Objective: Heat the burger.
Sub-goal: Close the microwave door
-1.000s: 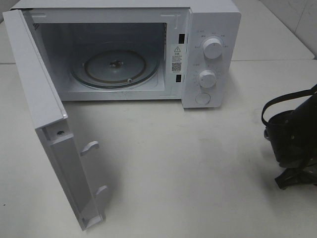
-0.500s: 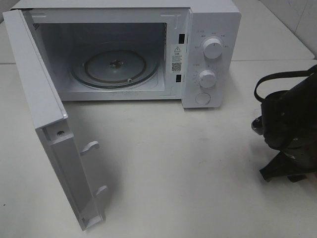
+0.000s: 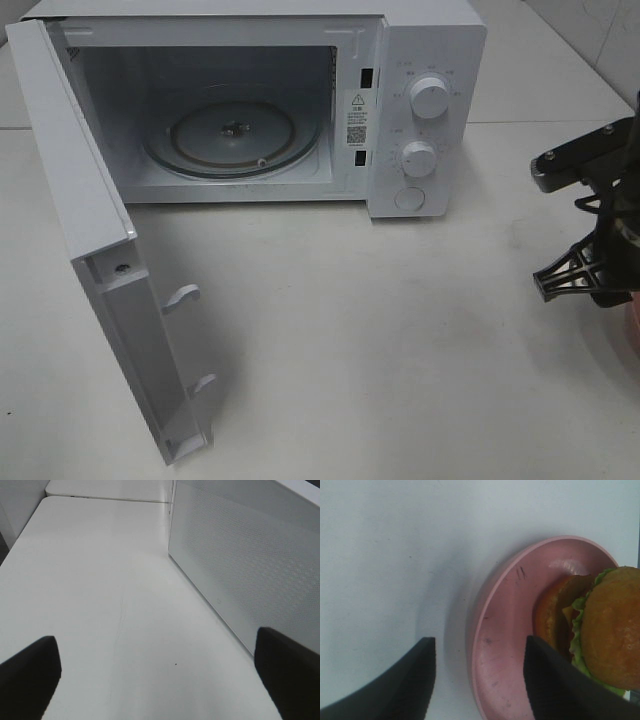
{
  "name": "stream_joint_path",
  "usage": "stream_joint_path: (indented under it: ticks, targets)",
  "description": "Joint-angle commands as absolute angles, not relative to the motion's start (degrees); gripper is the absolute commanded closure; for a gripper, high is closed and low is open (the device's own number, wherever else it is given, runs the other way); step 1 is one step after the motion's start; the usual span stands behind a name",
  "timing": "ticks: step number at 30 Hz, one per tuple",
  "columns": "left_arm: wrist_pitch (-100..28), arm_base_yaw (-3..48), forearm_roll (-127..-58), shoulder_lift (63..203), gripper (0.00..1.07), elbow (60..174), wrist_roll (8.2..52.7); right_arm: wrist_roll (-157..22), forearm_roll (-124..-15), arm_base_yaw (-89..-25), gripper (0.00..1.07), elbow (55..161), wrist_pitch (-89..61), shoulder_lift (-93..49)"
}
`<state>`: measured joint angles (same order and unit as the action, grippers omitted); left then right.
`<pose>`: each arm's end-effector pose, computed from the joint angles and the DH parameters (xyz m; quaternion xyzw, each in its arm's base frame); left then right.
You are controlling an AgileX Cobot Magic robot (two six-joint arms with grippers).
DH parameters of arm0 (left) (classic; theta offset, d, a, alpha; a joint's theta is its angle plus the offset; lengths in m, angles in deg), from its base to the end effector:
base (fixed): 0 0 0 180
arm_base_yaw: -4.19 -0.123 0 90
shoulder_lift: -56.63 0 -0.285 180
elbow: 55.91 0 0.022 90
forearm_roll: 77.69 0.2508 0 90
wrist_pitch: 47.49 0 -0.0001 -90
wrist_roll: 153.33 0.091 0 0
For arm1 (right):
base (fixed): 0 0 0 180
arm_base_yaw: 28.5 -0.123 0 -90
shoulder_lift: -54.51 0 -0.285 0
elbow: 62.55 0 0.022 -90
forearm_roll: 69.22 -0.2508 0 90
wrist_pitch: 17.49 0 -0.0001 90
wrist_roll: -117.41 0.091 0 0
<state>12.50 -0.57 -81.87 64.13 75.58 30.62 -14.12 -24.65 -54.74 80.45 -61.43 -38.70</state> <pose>-0.0048 -0.0062 0.2788 -0.0047 0.8475 0.0039 0.5308 0.2372 0.0675 0.1858 -0.0763 0.9568 -0.1913 0.2054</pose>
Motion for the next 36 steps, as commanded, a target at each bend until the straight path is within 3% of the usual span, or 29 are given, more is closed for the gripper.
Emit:
stream_joint_path:
  ticks: [1, 6, 20, 26, 36]
  targets:
    - [11.98, -0.62, -82.16, 62.98, 0.09, 75.35, 30.40, -22.48, -30.38, -54.74, 0.49, 80.63, -60.23, -33.26]
    - [11.98, -0.62, -82.16, 62.98, 0.09, 75.35, 30.40, -33.31, -39.95, -54.74, 0.41, 80.63, -59.66, -25.64]
    - [11.98, -0.62, -82.16, 62.98, 0.09, 75.35, 30.40, -50.79, -59.37, -54.74, 0.36, 80.63, -67.56, -8.22]
    - [11.98, -0.62, -82.16, 62.98, 0.09, 75.35, 30.40, -53.08, -60.86, -54.74, 0.28, 80.63, -72.95, -2.21]
    - [11.98, -0.62, -82.16, 62.98, 0.09, 75.35, 30.40, -54.80, -60.80, -54.74, 0.32, 77.99, -80.57, 10.63]
